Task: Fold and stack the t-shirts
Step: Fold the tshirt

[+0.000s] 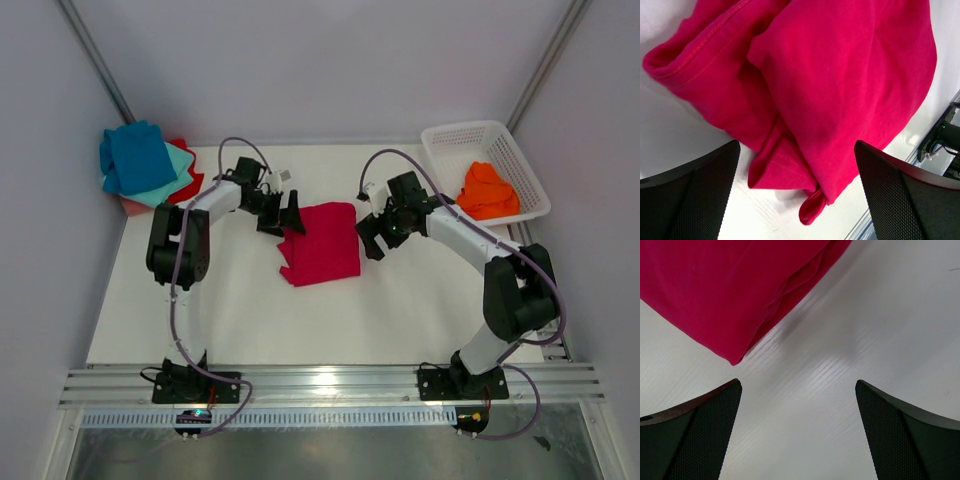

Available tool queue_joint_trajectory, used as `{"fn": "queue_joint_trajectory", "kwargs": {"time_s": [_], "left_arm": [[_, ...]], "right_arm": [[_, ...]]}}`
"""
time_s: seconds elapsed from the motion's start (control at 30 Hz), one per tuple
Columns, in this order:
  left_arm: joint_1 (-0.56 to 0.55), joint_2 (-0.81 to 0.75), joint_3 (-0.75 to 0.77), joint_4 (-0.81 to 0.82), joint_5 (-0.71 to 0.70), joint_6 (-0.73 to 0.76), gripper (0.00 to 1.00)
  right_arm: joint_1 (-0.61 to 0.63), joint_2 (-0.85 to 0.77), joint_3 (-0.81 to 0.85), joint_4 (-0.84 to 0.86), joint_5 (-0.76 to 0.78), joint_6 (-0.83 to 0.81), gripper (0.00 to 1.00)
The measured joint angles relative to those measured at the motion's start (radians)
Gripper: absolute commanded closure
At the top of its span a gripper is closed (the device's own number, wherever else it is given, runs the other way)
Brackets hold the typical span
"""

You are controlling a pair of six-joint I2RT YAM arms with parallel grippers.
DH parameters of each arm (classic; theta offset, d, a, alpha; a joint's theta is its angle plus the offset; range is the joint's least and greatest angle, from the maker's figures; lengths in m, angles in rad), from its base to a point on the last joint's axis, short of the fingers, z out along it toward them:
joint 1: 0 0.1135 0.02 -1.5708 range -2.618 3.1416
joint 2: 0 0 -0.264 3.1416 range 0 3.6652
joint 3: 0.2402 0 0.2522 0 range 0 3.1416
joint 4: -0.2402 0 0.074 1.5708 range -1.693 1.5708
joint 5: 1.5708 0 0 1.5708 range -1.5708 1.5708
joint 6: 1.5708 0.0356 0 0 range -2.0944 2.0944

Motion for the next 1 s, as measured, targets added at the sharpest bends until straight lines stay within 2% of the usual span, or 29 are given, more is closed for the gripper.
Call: {"fn": "queue_joint_trajectory", "kwargs": {"time_s": [0.37,0.7,0.77,0.9,1.0], "left_arm": [[-0.068,0.023,0.033,0.013,0.003,-0.010,0.01],[-0.076,0.024,0.033,0.016,0.006,-0.011,0.01],[-0.076,0.024,0.031,0.019,0.011,-0.011,0.03],[-0.076,0.024,0.028,0.021,0.018,-0.012,0.15],[-0.077,0.035,0.032,0.018,0.027,-0.012,0.19]], "right_arm": [[0.000,0.028,0.014,-0.013,-0.015,0.022,0.01],[0.000,0.093,0.093,-0.043,-0.015,0.033,0.01],[0.000,0.114,0.113,-0.043,-0.015,0.039,0.01],[0.000,0.132,0.119,-0.046,-0.015,0.045,0.01],[0.000,0.132,0.119,-0.046,-0.015,0.047,0.01]]}}
